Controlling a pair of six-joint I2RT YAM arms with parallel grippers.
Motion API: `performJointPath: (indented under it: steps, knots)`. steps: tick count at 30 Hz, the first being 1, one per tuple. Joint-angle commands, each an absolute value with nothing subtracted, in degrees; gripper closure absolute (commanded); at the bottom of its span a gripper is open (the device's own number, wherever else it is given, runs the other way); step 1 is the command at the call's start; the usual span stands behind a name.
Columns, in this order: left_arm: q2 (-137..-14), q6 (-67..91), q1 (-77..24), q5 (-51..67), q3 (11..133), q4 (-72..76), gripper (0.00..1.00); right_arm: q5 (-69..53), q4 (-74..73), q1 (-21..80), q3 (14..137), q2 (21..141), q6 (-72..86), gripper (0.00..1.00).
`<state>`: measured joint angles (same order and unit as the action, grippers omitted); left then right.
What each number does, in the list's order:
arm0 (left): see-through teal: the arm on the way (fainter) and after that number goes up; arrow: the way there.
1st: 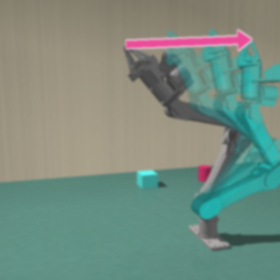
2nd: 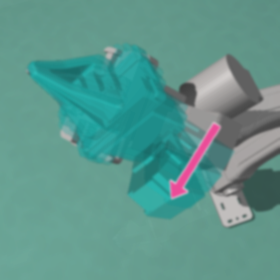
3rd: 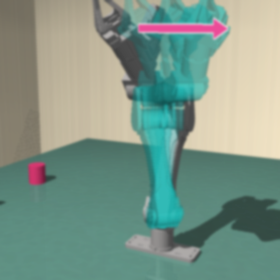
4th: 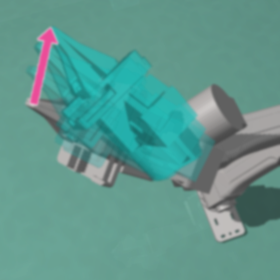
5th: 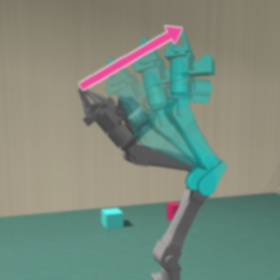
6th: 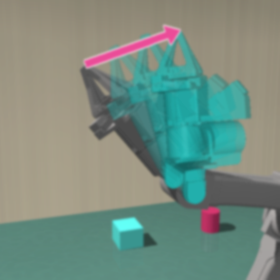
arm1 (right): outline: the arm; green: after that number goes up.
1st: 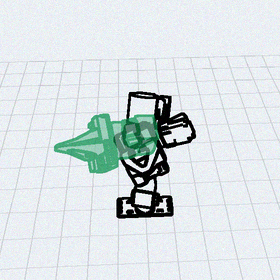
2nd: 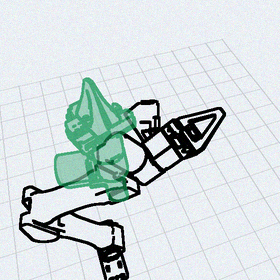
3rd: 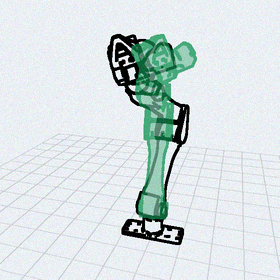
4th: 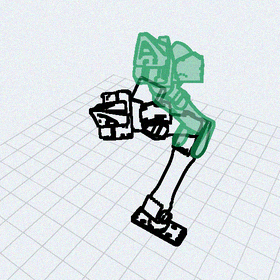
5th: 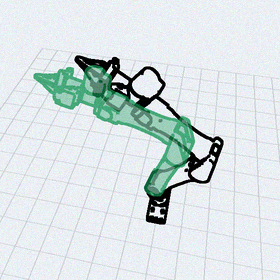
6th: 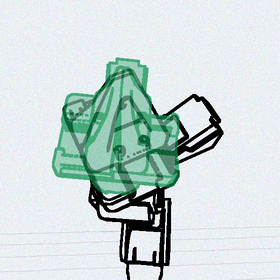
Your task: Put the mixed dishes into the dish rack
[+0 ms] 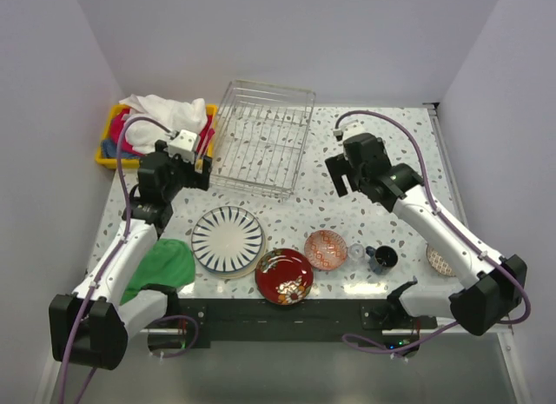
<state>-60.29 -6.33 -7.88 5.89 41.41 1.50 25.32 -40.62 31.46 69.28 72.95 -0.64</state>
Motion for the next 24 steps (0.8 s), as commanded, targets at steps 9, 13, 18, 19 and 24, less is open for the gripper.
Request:
performJointPath:
  steps: [9, 13, 18, 19, 24]
  knots:
    - [-56.78, -13.35, -7.21, 8.09, 44.74, -7.29, 0.0, -4.59, -41.92, 31.47, 85.05, 82.34, -2.91, 0.07]
    - [-54.58, -15.2, -6.59, 7.65, 44.73, -11.58, 0.0, -21.04, -43.23, 32.95, 92.36, 92.25, -3.95, 0.13]
    - [-50.99, -15.21, -5.63, 6.6, 45.44, -17.04, 0.0, -24.0, -50.35, 39.54, 98.52, 100.01, -15.9, 0.12]
    - [-50.37, -15.21, -5.19, 6.16, 45.18, -18.27, 0.0, -23.21, -50.88, 41.29, 98.87, 100.98, -16.6, 0.12]
    - [-46.15, -15.47, -2.82, 5.27, 44.65, -22.58, 0.0, -19.96, -51.86, 43.24, 102.64, 107.91, -18.98, 0.15]
